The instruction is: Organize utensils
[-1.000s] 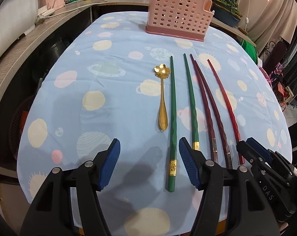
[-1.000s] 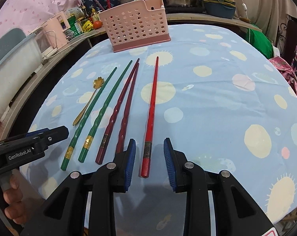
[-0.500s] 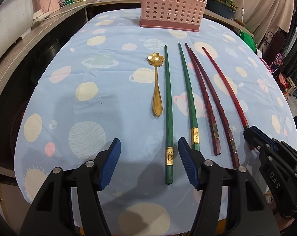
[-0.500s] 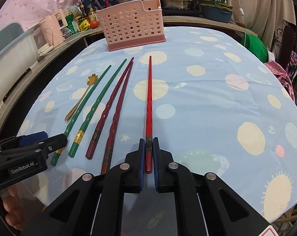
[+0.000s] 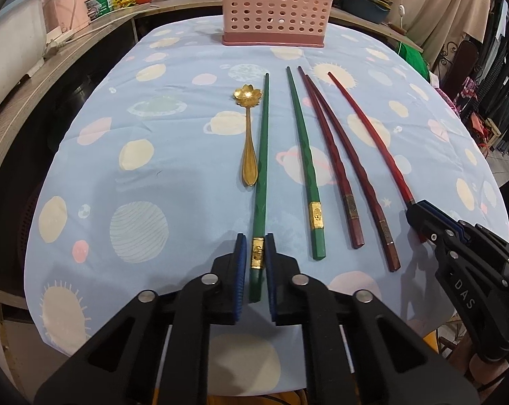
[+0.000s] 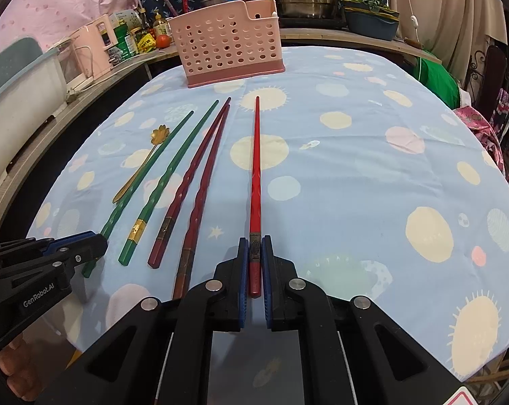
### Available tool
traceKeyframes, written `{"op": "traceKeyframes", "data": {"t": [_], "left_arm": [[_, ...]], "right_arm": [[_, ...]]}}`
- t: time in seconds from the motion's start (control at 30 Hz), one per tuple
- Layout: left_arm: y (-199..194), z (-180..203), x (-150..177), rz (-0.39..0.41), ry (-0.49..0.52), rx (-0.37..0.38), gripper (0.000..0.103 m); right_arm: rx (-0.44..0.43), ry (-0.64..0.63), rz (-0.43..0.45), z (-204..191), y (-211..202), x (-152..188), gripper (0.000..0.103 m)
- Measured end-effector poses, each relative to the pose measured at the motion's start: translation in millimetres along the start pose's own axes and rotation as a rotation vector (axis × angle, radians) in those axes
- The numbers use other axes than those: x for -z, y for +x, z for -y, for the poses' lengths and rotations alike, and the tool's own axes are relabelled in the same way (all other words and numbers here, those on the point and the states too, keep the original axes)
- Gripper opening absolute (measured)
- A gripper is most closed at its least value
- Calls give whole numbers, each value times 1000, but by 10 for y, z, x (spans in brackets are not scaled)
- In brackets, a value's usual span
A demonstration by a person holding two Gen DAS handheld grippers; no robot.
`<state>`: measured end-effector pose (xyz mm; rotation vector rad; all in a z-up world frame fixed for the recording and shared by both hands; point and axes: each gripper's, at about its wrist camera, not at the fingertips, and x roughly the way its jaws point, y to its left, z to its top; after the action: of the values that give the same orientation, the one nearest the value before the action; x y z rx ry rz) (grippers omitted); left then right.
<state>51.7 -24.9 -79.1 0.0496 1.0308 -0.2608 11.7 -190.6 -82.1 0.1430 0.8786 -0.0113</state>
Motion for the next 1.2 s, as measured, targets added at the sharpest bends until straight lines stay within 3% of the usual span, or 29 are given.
{"op": "traceKeyframes", "data": {"t": [0.53,0.93,1.2], "left_arm": [[-185,40,-27,-5,-11,58,7],[-613,-11,-287,89,-44,106,7],[-934,-109,-642,187,-75,121,7]], "right_arm": [[-37,23,-1,30,-161,19,7],[-71,66,74,107,-491,-227,7],[-69,65,158,175,-734,-483,7]]}}
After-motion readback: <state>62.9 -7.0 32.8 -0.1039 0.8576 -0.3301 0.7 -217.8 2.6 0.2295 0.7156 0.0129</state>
